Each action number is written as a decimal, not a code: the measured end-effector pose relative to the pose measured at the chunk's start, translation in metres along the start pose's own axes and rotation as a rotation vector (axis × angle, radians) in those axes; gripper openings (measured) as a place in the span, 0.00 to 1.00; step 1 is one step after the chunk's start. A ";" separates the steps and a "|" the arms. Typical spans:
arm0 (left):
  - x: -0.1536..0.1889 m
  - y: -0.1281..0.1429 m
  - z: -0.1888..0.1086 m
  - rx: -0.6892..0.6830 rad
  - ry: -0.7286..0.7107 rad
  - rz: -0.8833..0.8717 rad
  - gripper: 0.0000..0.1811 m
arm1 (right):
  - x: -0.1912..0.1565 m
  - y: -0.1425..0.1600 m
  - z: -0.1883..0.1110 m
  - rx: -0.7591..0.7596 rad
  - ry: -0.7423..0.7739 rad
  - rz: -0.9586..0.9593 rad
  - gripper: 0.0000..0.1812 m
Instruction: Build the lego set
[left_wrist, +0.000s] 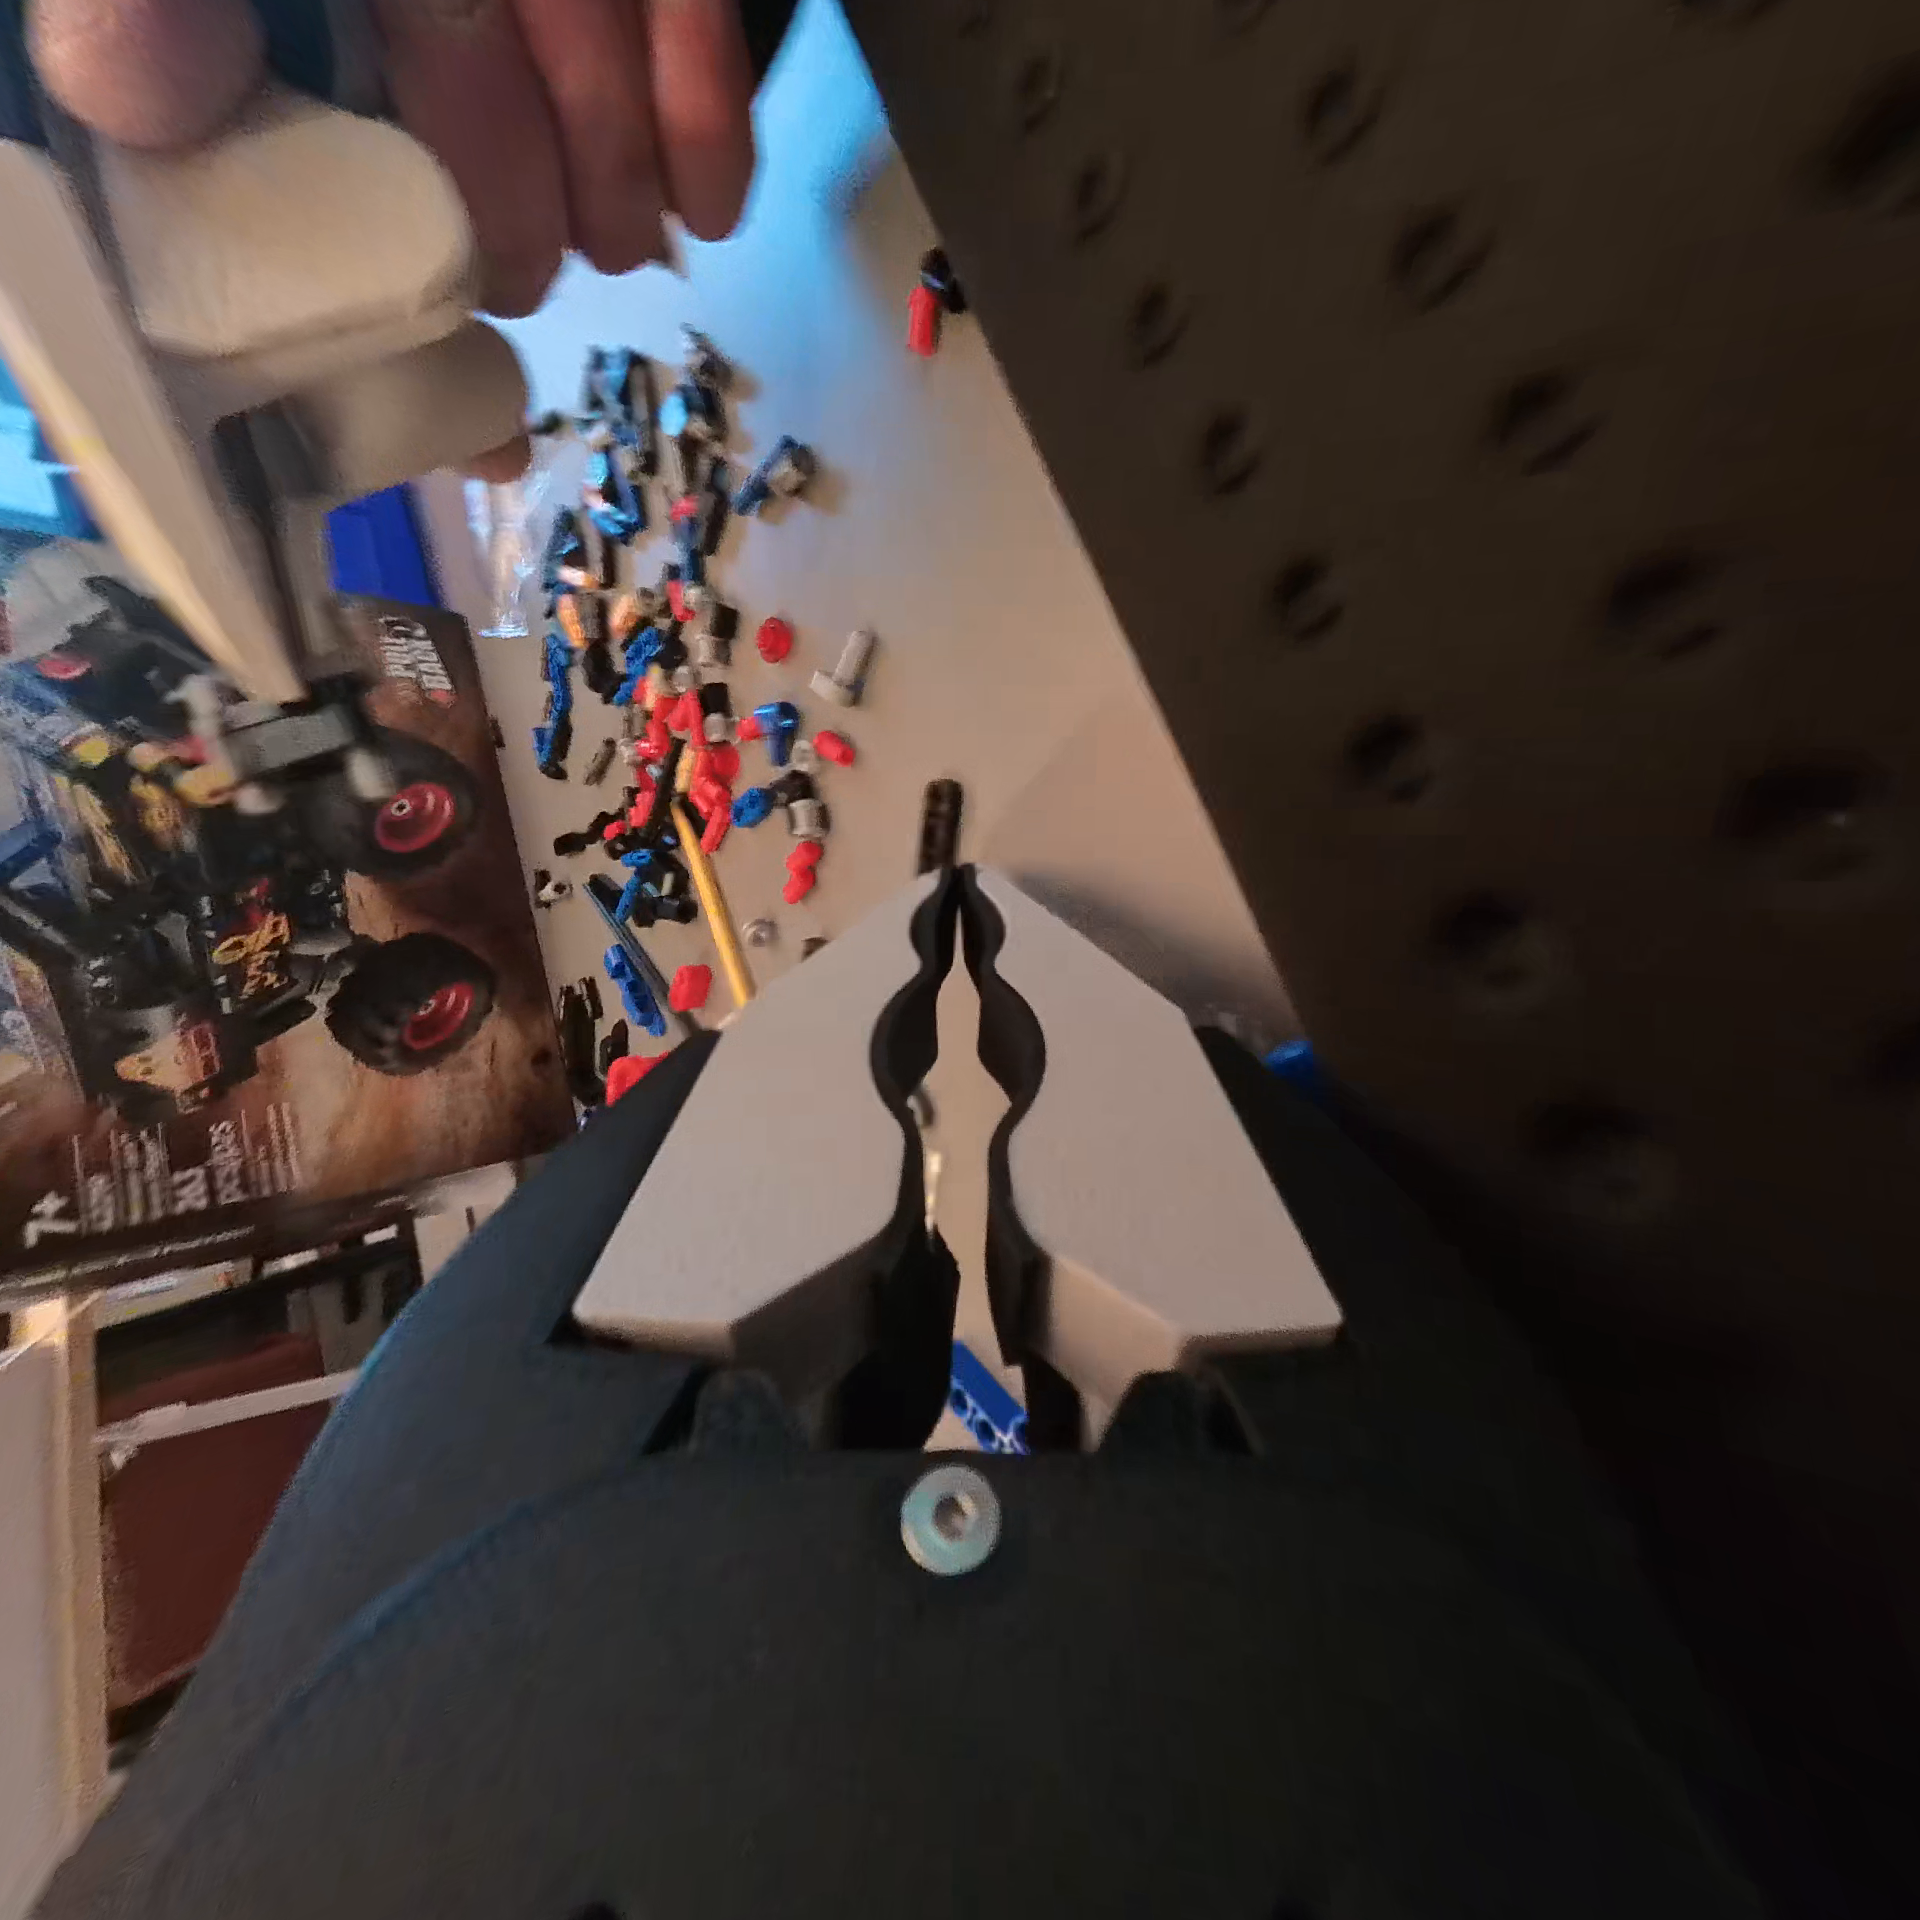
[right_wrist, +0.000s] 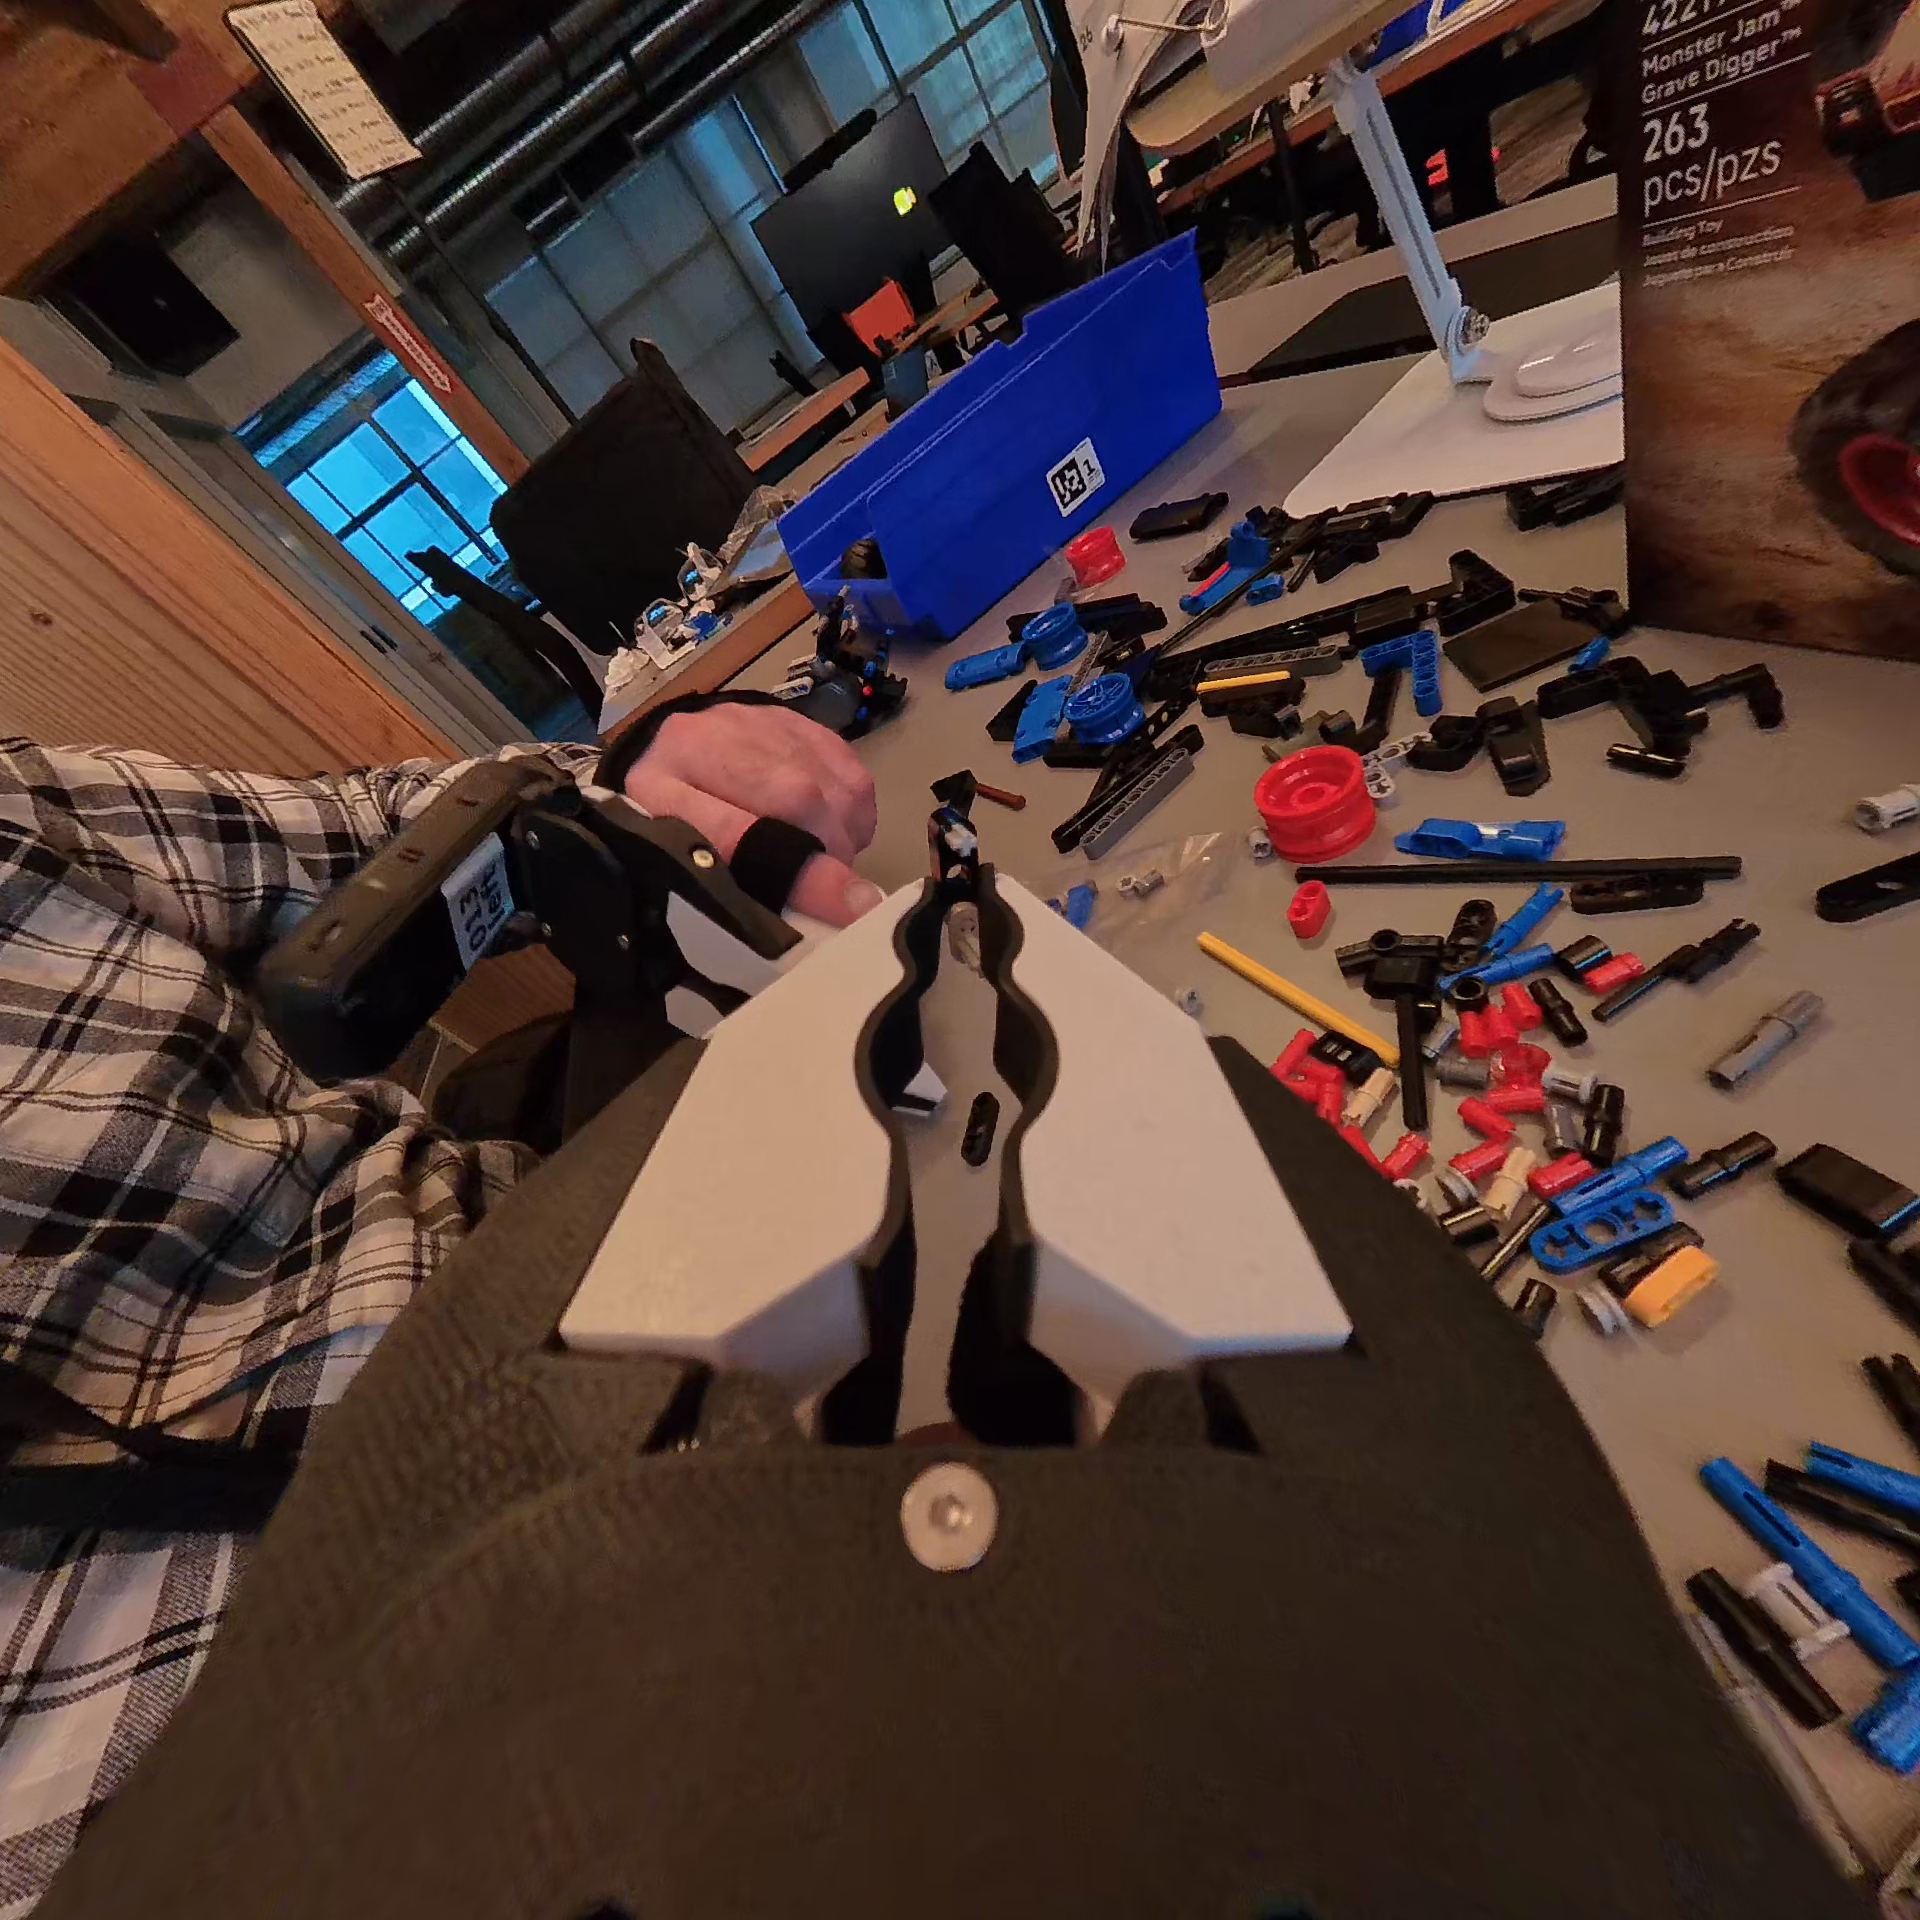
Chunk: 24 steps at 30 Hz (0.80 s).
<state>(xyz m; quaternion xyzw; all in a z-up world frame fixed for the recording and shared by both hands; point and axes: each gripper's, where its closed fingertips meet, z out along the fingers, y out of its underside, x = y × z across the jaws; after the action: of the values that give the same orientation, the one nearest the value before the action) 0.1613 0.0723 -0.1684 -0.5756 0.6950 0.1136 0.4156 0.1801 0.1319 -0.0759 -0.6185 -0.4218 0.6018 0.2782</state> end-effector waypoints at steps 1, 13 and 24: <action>-0.005 -0.003 -0.002 0.020 -0.009 -0.030 0.00 | 0.000 0.000 0.000 -0.001 0.001 0.000 0.03; -0.057 -0.008 -0.018 0.216 0.028 -0.468 0.10 | -0.010 0.046 0.018 -0.339 0.041 -0.133 0.03; -0.033 -0.009 -0.010 0.264 0.302 -0.513 0.03 | -0.004 0.075 0.029 -0.678 0.207 -0.313 0.03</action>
<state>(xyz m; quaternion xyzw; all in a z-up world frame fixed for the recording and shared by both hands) 0.1648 0.0864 -0.1355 -0.6834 0.5898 -0.1727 0.3939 0.1665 0.0867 -0.1413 -0.6610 -0.6559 0.3129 0.1872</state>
